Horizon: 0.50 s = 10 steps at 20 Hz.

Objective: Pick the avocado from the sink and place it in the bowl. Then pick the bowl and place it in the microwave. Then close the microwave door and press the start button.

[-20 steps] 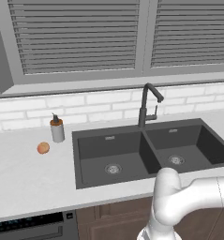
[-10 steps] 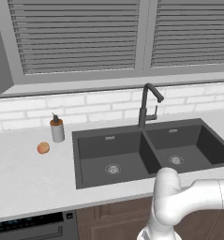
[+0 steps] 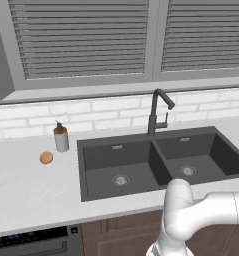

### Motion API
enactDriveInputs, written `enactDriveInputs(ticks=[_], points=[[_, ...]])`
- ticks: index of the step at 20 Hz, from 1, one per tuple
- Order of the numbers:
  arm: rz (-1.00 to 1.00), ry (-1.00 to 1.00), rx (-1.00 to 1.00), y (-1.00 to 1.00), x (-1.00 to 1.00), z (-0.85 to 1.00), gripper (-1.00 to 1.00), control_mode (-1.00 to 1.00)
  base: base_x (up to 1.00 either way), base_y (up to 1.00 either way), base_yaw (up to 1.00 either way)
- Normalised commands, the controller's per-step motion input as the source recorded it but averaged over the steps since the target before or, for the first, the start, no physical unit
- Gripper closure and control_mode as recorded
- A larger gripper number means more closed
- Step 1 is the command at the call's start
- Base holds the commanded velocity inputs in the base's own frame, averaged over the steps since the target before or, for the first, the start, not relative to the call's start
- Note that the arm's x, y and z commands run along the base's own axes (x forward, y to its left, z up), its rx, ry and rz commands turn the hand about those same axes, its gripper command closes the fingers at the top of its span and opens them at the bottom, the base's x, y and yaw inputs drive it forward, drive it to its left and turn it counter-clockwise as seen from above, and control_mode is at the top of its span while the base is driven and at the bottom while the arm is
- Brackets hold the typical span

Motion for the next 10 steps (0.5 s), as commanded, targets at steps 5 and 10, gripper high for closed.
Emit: enactDriveInputs(ticks=[5, 10], points=[[0.0, 0.02, 0.0, 0.0, 0.0, 0.0, 1.0, -1.0, 0.0, 0.0, 0.0], [0.07, -0.26, -0.03, 0.22, -0.4, 0.09, 1.0, -1.0, 0.0, 0.0, 0.0]])
